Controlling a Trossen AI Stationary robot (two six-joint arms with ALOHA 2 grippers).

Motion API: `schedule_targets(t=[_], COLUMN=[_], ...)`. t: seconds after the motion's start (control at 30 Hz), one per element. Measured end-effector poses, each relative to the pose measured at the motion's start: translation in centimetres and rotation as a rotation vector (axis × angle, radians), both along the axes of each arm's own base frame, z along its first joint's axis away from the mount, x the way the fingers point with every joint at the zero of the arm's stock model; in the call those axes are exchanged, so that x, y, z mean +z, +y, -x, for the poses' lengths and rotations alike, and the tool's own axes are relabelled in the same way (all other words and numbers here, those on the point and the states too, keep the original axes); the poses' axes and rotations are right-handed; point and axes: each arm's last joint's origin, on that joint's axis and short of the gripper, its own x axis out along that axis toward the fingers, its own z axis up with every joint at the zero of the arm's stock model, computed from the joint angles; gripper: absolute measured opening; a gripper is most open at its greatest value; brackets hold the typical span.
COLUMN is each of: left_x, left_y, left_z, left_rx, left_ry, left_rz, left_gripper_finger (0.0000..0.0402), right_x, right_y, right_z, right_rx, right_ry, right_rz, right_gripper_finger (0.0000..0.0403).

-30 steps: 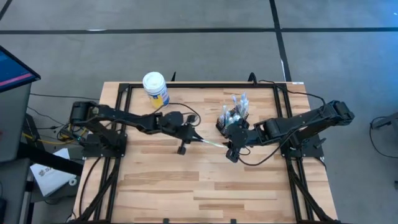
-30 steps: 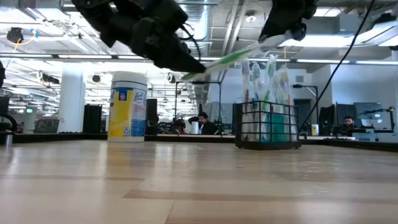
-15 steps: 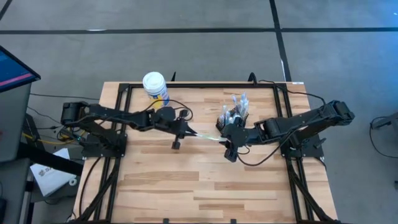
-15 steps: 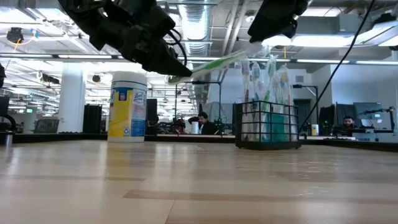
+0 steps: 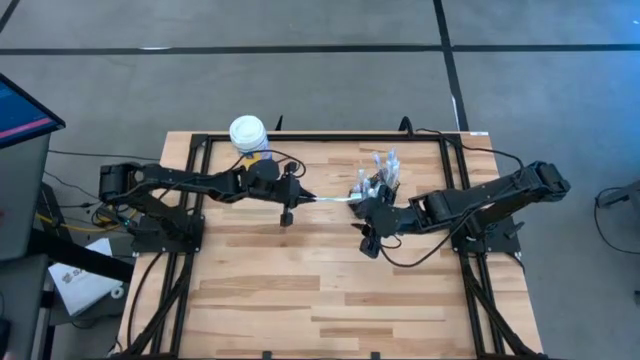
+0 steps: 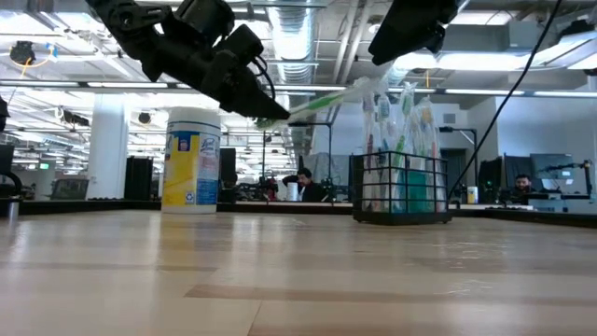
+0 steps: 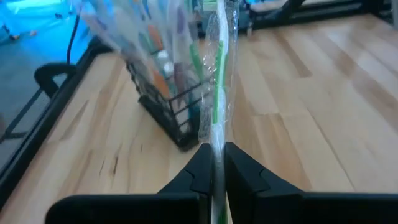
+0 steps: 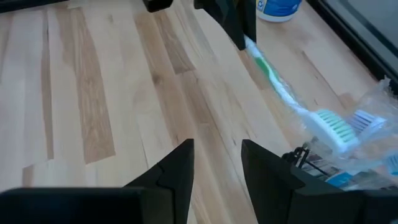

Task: Pick & Place toothbrushing station
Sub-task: Put the green toothbrush into the mesh organizer

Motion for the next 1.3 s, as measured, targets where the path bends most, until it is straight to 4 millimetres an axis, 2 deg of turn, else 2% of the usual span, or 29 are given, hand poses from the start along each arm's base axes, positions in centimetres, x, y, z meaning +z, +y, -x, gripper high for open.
schedule_targets(t=[0.23, 0.5, 0.63, 0.9, 1.03, 1.3], left_x=[1.3, 3.9, 4.2, 5.1, 5.2, 5.2], left_y=[-0.2, -0.7, -1.1, -1.6, -1.8, -1.8], left_z=[0.0, 1.8, 3.2, 5.5, 5.6, 5.6], left_rx=[-0.023, -0.033, -0.048, -0.050, -0.055, -0.057], left_ry=[-0.092, -0.228, -0.311, -0.444, -0.454, -0.460], left_rz=[0.015, 0.045, 0.048, 0.044, 0.043, 0.041], left_gripper_finger=[0.0011, 0.0011, 0.0011, 0.0010, 0.0010, 0.0010], right_x=[0.4, 0.9, 1.3, 2.9, 3.7, 3.5], right_y=[0.1, 0.0, -0.2, -0.1, -0.5, -1.7], right_z=[-0.4, -0.7, -1.0, -1.9, -2.5, -3.9], right_rx=[-0.002, -0.039, -0.095, -0.050, -0.040, -0.061], right_ry=[-0.058, -0.124, -0.178, -0.327, -0.398, -0.434], right_rz=[-0.014, 0.039, 0.097, 0.168, 0.208, 0.260], right_gripper_finger=[0.0124, 0.0124, 0.0124, 0.0124, 0.0124, 0.0124])
